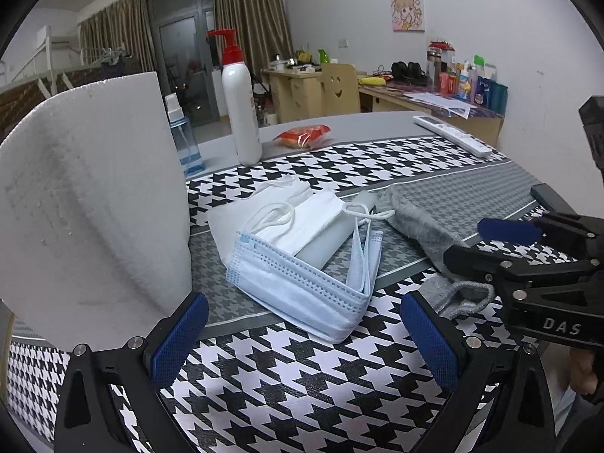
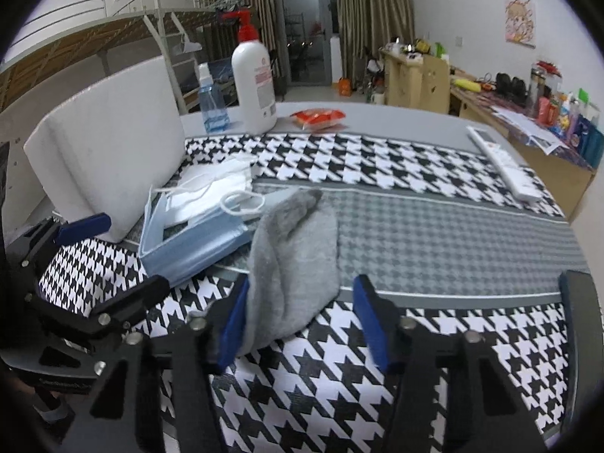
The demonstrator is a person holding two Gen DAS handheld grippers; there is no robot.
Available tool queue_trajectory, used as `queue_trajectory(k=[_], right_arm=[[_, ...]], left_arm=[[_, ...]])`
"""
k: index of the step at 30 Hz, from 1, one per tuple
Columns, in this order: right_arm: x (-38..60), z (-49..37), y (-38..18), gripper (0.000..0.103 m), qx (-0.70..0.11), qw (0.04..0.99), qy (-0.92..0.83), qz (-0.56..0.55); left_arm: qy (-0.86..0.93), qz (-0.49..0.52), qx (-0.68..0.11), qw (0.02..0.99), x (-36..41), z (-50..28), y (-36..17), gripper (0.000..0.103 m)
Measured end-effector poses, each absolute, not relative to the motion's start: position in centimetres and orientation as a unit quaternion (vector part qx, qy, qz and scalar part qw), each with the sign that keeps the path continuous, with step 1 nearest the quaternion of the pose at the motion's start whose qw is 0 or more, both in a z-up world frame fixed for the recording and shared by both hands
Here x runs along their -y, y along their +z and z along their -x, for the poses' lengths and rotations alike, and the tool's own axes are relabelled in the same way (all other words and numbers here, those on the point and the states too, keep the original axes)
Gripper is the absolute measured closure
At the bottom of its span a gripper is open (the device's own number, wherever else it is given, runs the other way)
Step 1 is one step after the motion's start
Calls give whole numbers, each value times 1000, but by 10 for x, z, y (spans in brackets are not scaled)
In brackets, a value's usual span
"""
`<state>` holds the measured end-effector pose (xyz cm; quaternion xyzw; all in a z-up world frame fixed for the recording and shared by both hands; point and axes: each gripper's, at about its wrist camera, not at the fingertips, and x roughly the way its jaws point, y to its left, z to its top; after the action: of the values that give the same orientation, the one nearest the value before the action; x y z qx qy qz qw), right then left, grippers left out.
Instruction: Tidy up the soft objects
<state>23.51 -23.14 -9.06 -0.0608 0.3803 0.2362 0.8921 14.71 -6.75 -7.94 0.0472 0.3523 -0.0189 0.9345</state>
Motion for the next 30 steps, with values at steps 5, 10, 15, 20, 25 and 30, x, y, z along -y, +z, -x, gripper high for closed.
queue_trajectory(k=[5,10,15,20,25,30], right_arm=[[231,-236,-96,66,-395,885,238,65],[227,-238,-102,81,-405,877,250,64],[229,-235,-98,92,-402,877,255,64],[233,-232,-96,92,-400,880,248,69],[235,-235,-99,92,-401,879,250,64],[235,-234,-101,92,-401,879,251,63]], left_arm=[[-24,-47,-359,932,68,-152,-80,1],[-26,-50,-360,931,70,-155,-80,1],[-28,-45,-376,925,68,-161,-83,8],[-32,-43,-393,918,68,-167,-88,21],[-42,-31,-406,912,66,-170,-91,35],[-53,-20,-414,908,65,-170,-93,54]])
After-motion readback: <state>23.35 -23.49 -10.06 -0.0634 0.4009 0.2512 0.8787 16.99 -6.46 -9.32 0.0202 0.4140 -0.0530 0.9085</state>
